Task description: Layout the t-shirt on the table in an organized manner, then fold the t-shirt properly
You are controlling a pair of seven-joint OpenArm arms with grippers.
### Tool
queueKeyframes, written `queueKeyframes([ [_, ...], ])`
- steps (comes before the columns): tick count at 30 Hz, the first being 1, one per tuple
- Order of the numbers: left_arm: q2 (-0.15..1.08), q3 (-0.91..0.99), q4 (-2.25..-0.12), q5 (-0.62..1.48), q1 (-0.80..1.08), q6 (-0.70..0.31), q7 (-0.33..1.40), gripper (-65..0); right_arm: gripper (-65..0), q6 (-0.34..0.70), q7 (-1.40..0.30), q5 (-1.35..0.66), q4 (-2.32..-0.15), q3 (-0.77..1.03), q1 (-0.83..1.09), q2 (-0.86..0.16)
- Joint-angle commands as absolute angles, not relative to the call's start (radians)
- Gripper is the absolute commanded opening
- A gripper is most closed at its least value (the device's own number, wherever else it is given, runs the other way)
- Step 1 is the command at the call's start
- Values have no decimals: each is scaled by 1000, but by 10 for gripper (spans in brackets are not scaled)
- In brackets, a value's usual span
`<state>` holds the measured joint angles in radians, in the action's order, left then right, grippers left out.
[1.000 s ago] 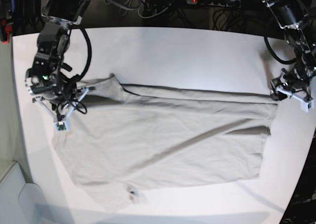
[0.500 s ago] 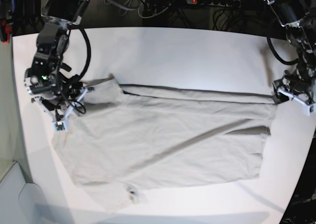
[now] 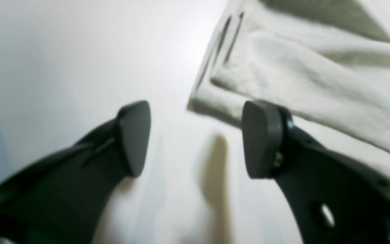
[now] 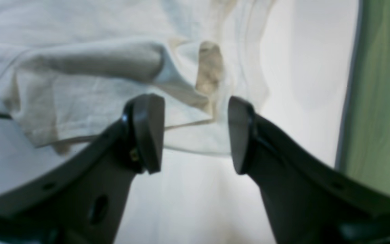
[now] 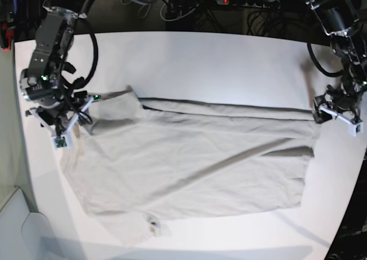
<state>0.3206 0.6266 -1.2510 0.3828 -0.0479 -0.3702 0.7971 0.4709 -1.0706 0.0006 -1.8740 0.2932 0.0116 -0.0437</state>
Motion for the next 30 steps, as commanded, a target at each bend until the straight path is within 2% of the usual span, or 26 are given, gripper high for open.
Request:
queueKeyframes([
  [1, 340, 625, -1257, 390, -62, -375, 769, -234, -340, 473, -1055, -4, -1890, 294, 1, -50],
  [7, 344, 622, -1193, 311, -88, -375, 748, -234, -340, 473, -1055, -4, -1888, 294, 5, -50],
  [30, 351, 622, -1150, 312, -136, -377, 746, -238, -340, 473, -1055, -4, -1885, 294, 5, -48],
])
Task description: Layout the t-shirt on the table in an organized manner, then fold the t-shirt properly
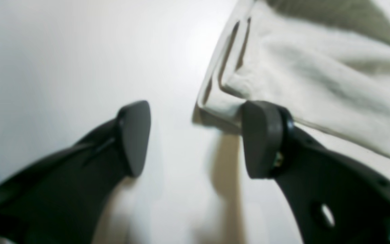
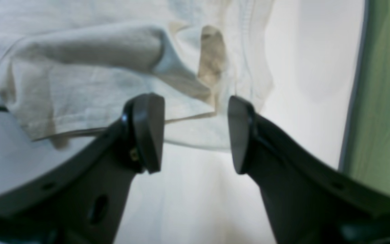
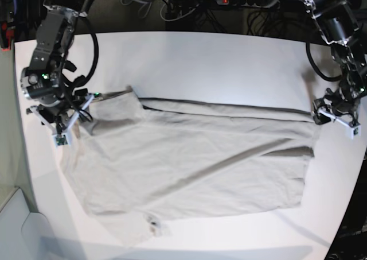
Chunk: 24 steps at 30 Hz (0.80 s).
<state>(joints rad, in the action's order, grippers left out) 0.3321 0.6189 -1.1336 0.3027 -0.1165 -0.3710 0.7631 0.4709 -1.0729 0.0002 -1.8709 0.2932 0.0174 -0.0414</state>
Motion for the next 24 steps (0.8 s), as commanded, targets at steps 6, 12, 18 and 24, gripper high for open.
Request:
queueKeyframes([
  [6, 346, 622, -1141, 312, -153, -377, 746, -352, -340, 473, -1055, -4, -1885, 294, 5, -50],
  [12, 346, 622, -1101, 312, -174, -377, 746, -372, -340, 473, -1055, -4, -1885, 294, 5, -50],
  [18, 346, 622, -1078, 312, -180, -377, 739, -377, -340, 473, -1055, -4, -1885, 294, 5, -50],
  [24, 352, 527, -1076, 311, -180, -377, 676, -496, -340, 473, -1055, -4, -1885, 294, 4, -50],
])
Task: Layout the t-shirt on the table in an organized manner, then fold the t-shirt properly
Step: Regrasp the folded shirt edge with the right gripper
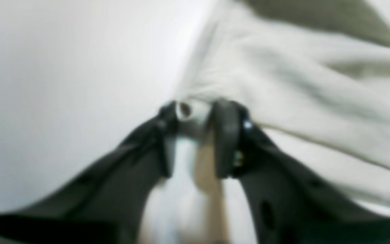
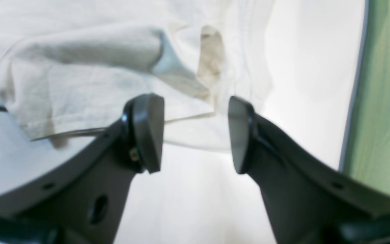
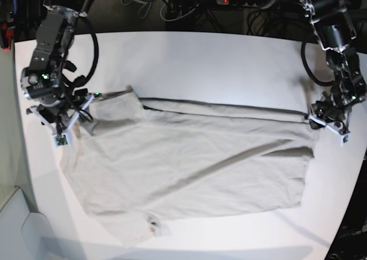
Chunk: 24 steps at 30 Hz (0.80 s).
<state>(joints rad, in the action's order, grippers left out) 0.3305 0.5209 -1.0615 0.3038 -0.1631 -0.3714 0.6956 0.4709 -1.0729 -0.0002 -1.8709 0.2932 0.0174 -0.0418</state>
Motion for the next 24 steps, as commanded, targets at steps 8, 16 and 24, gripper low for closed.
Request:
queueKeyframes([
  [8, 344, 522, -1076, 311, -179, -377, 677, -641, -340, 473, -1055, -4, -1886, 297, 4, -51],
  [16, 344, 530, -1087, 318, -153, -377, 682, -649, -340, 473, -1058, -5, -1891, 344, 15, -51],
  [24, 351, 532, -1089, 320, -122, -377, 680, -649, -340, 473, -1053, -5, -1883, 343, 35, -53],
])
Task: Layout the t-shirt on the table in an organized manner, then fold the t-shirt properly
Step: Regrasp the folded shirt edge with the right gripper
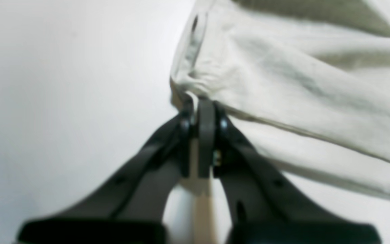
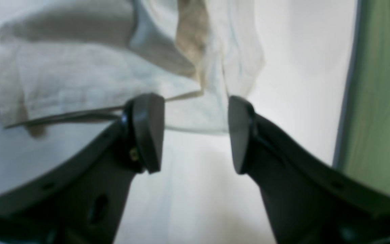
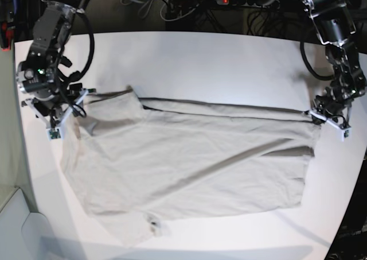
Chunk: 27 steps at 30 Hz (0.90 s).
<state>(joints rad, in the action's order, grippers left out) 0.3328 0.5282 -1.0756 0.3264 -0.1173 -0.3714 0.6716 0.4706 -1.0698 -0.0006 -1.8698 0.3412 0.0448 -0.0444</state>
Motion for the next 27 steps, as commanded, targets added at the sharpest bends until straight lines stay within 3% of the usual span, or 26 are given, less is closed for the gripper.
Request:
queueKeyframes([
  [1, 351, 532, -1089, 320, -120, -377, 680, -649, -339, 473, -1053, -5, -1883, 343, 35, -61],
  [6, 351, 532, -1089, 320, -119, -377, 680, -649, -331, 473, -1053, -2, -1848, 343, 25, -79],
  [11, 351, 533, -1089, 320, -119, -377, 680, -649, -281, 473, -995, -2, -1704, 387, 4, -104],
  [27, 351, 533, -1089, 320, -119, -377, 682, -649, -285, 473, -918, -4, -1600, 449, 10, -105],
])
